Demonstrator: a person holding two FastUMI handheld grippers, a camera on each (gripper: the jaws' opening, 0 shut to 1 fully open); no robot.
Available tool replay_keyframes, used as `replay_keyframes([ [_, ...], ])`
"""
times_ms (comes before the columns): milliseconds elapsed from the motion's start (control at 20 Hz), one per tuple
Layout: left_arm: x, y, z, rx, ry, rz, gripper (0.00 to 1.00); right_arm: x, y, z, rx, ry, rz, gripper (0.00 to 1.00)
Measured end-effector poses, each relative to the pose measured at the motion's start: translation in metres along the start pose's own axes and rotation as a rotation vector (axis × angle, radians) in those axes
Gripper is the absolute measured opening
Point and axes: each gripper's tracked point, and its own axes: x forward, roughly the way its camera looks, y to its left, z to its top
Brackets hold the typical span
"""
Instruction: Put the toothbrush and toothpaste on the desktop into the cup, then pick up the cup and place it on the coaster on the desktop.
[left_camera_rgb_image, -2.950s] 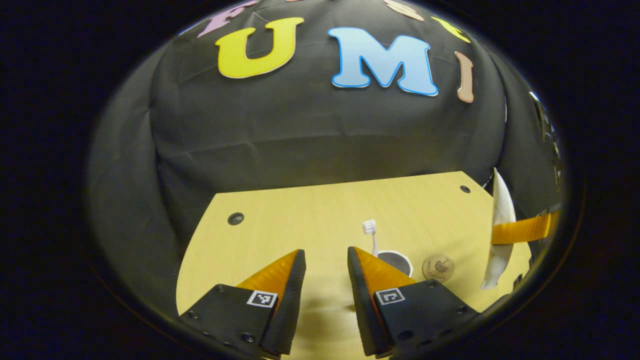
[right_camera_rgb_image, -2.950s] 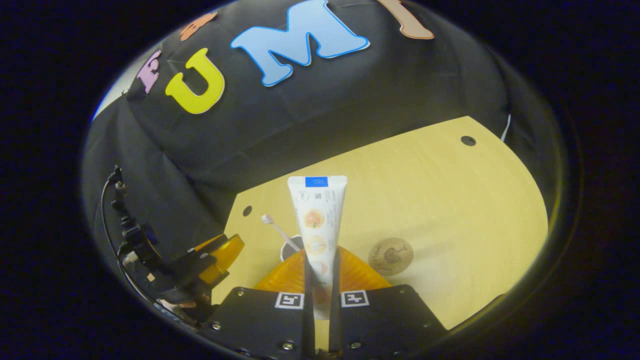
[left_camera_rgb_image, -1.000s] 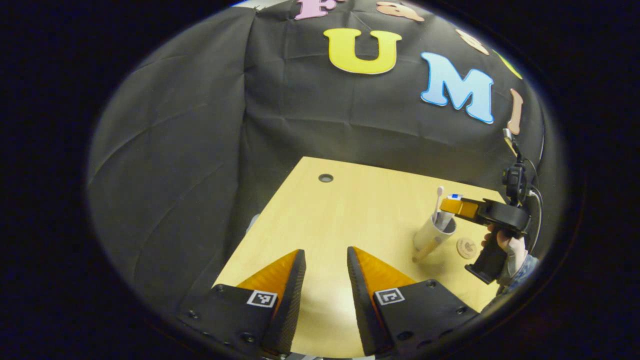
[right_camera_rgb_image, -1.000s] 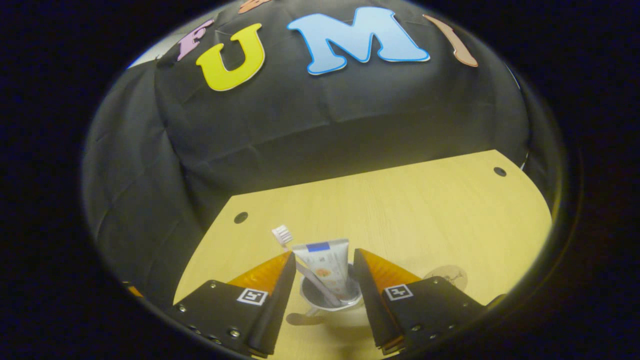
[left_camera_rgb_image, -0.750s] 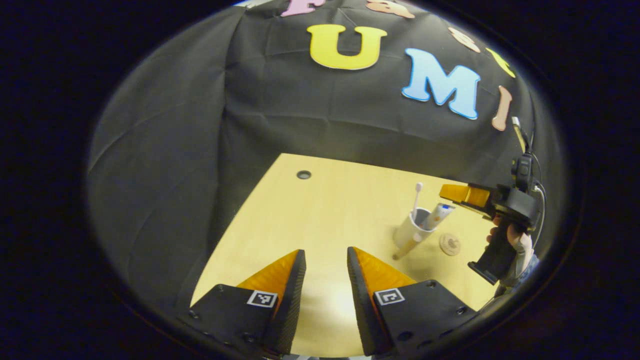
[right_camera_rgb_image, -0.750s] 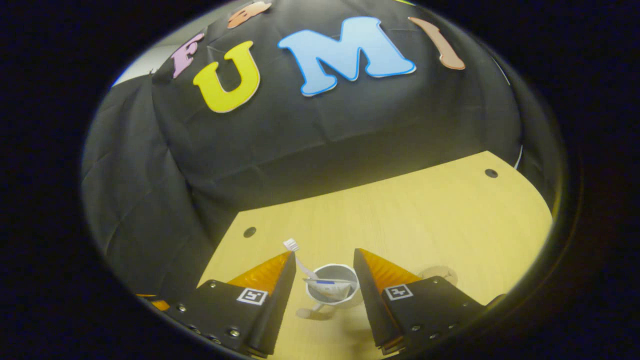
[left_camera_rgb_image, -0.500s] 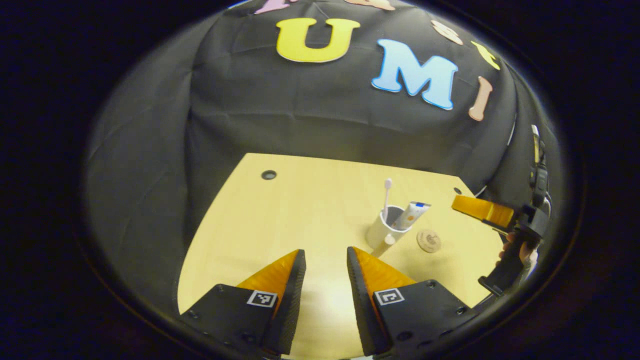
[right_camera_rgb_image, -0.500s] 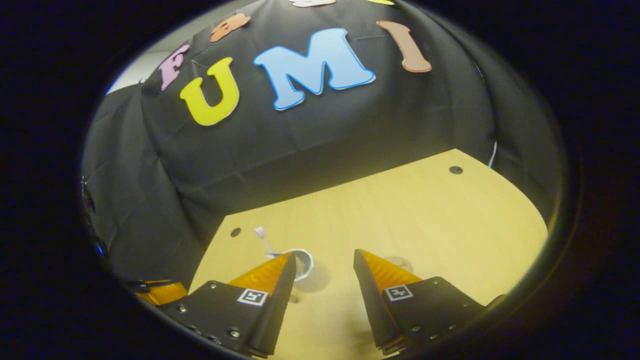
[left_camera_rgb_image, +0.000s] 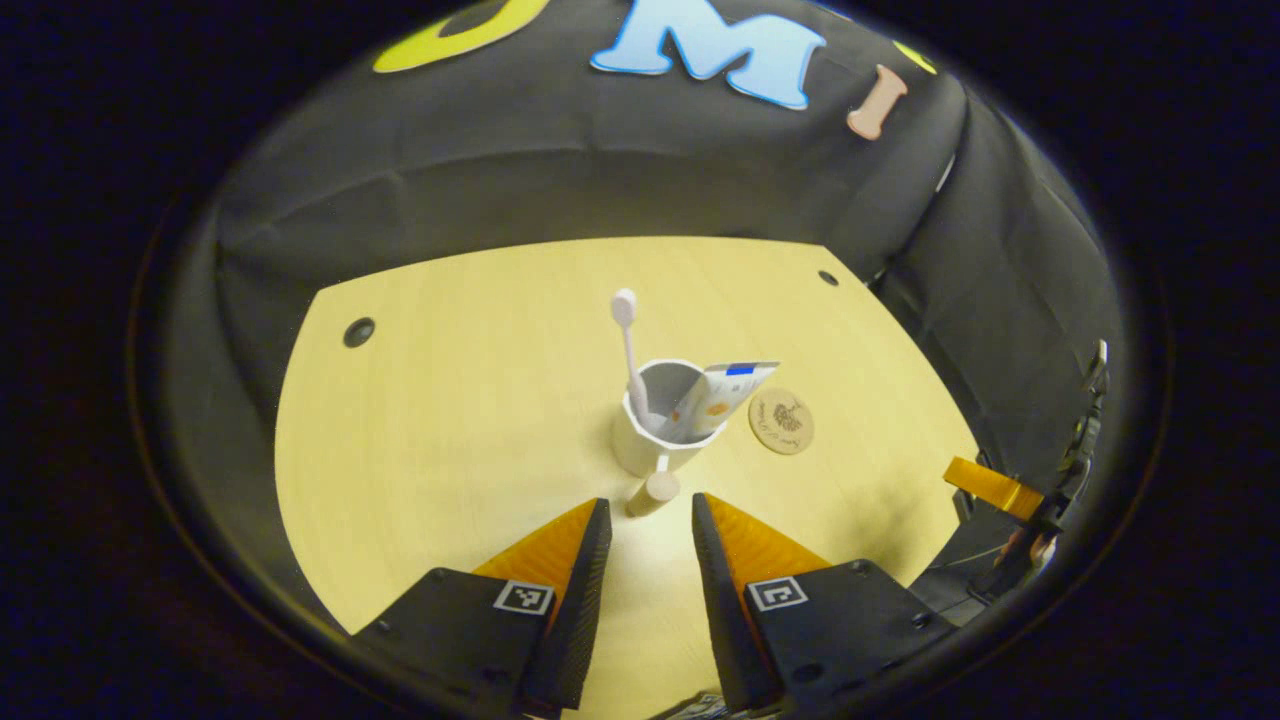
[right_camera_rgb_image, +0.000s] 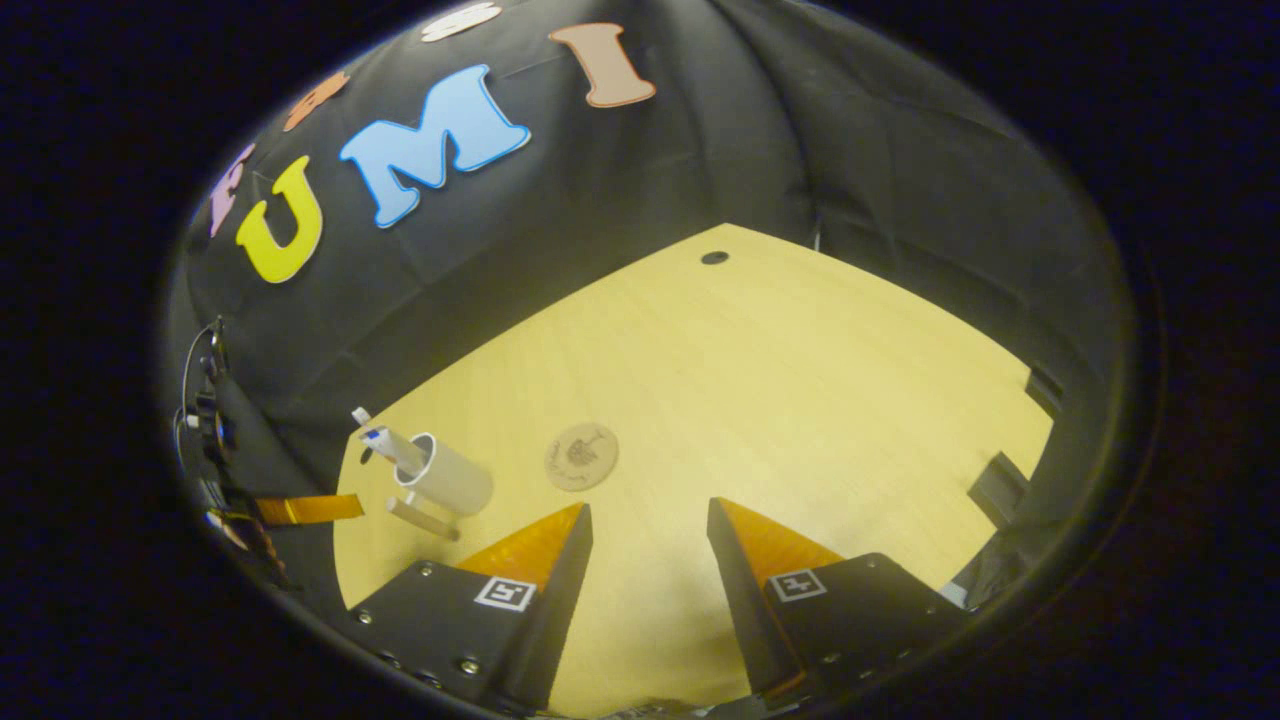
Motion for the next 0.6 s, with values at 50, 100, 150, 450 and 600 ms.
replay_keyframes([
  [50, 0.006, -0.002, 0.003, 0.03, 0.021, -0.001, 0.52, -0.003, -0.008, -0.003, 0.016, 0.009, -0.015, 0.7],
  [100, 0.013, -0.005, 0.002, 0.054, 0.045, -0.003, 0.56, -0.006, -0.017, -0.003, 0.032, 0.012, -0.026, 0.7],
  [150, 0.019, -0.008, 0.0, 0.074, 0.075, -0.008, 0.56, -0.007, -0.024, 0.003, 0.046, 0.003, -0.038, 0.7],
  [450, 0.055, 0.002, -0.011, 0.118, 0.251, 0.069, 0.55, -0.021, -0.065, 0.016, 0.104, -0.033, -0.119, 0.7],
  [600, 0.07, 0.004, -0.017, 0.114, 0.319, 0.088, 0.5, -0.021, -0.07, 0.013, 0.118, -0.019, -0.143, 0.7],
])
